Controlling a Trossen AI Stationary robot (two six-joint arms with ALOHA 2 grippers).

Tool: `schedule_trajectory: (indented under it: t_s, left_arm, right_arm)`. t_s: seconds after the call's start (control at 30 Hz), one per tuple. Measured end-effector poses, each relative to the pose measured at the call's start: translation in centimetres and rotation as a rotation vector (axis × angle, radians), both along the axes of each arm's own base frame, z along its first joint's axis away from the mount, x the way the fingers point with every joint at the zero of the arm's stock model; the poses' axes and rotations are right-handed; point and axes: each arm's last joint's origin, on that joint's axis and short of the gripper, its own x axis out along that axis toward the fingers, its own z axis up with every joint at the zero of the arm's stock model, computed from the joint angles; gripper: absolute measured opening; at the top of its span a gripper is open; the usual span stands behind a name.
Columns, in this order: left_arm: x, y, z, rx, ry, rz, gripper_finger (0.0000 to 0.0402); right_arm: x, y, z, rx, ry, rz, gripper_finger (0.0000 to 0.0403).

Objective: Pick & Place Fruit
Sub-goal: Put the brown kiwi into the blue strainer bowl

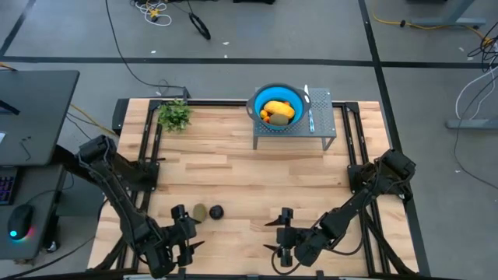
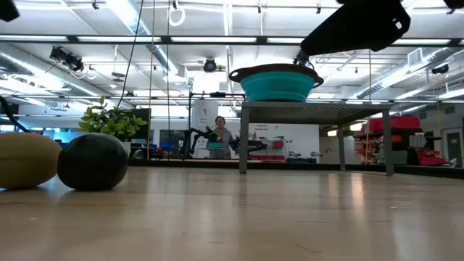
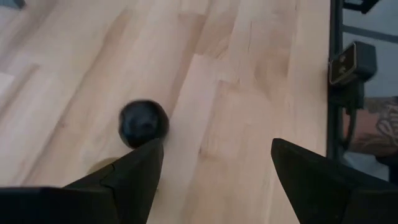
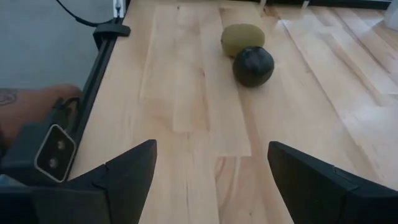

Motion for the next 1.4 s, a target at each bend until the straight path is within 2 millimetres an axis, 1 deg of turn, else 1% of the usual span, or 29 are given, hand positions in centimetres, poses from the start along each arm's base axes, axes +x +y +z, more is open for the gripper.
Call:
schedule_trajectory:
  t_s: [0.23,0.5,0.67,0.77,0.83,1.03,1.17,1.3,1.4]
  left_arm:
    - [0.3,0.3,0.0,0.029,-0.009,0.006,0.0306]
    - [0.5,0.9,-0.2,0.037,0.054,0.014,0.0306]
    - [0.4,0.8,-0.3,0.116,0.035,-0.042,0.0306]
    - [0.3,0.9,-1.3,0.162,0.025,-0.03,0.0307]
    - [0.0,1.2,-2.1,0.157,0.037,-0.002,0.031]
    - [-0.4,2.2,-3.5,0.09,0.039,0.135,0.0328]
    - [-0.7,3.1,-4.8,0.035,0.091,0.218,0.0346]
    - [-1.0,3.8,-6.4,0.021,0.129,0.236,0.036]
    - [-1.3,4.1,-7.0,0.009,0.126,0.268,0.0369]
  right_arm:
    - [0.0,0.1,0.0,0.041,0.01,0.007,0.0318]
    - [-0.2,0.3,0.0,0.07,0.017,0.015,0.0318]
    - [-0.2,0.4,0.0,0.07,0.017,0.015,0.0318]
    - [-0.2,0.4,0.0,0.07,0.017,0.015,0.0318]
    - [-0.2,0.4,0.0,0.07,0.017,0.015,0.0318]
    - [-0.2,0.4,0.0,0.068,0.017,0.015,0.0318]
    - [-0.2,0.4,0.0,0.068,0.018,0.014,0.0318]
    - [-0.2,0.3,-0.1,0.066,0.02,0.015,0.0318]
    - [-0.2,0.3,-0.1,0.065,0.022,0.016,0.0318]
